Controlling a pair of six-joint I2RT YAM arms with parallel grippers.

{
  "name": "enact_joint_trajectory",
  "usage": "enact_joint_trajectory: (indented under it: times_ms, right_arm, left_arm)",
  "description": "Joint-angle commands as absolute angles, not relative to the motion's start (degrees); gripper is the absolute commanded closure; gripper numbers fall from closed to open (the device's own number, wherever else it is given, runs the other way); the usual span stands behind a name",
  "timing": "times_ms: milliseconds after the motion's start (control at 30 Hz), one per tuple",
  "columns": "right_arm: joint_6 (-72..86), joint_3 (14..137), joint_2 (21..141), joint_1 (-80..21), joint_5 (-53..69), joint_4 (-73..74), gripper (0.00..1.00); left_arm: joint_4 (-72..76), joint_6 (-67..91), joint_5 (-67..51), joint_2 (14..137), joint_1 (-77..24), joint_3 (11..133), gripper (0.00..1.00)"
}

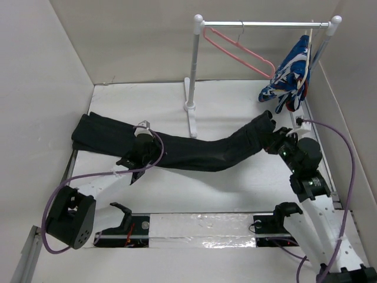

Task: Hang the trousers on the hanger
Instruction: Fold the trousers at the center of the board.

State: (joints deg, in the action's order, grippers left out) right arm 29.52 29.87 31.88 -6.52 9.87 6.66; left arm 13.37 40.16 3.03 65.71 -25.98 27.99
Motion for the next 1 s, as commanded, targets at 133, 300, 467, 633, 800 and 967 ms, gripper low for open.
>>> enact_joint_trajectory:
  times_ms: [133,300,467,633,800,967]
  right_arm:
    - [24.96,48.67,37.08,-20.62,1.15,11.52,1.0]
    - [23.12,57.46,44.45,-32.59,-4.03,12.48,1.0]
    - [20.93,66.25,51.05,-43.84,-13.44,12.04,1.0]
    - [18.98,76.1,58.61,-51.59,-18.11,11.69,1.0]
    - [17.41,83.49,62.75,-52.21,-18.02,12.83,1.0]
    - [16.44,89.29,65.91,-50.1,-16.09,16.43,1.0]
  left_arm:
    - [21.18,40.25,8.69,71.09,-40.15,29.35,1.0]
    - [23.9,43.24,8.71,79.52,-43.24,30.5,1.0]
    - [27.25,45.61,10.54,84.71,-50.43,32.76,1.0]
    - [29.26,47.99,10.28,94.73,-56.59,40.17,1.0]
    - [30.49,49.48,8.27,103.51,-63.0,52.98,1.0]
    - [28.04,48.52,10.1,104.33,-64.78,59.68,0.9]
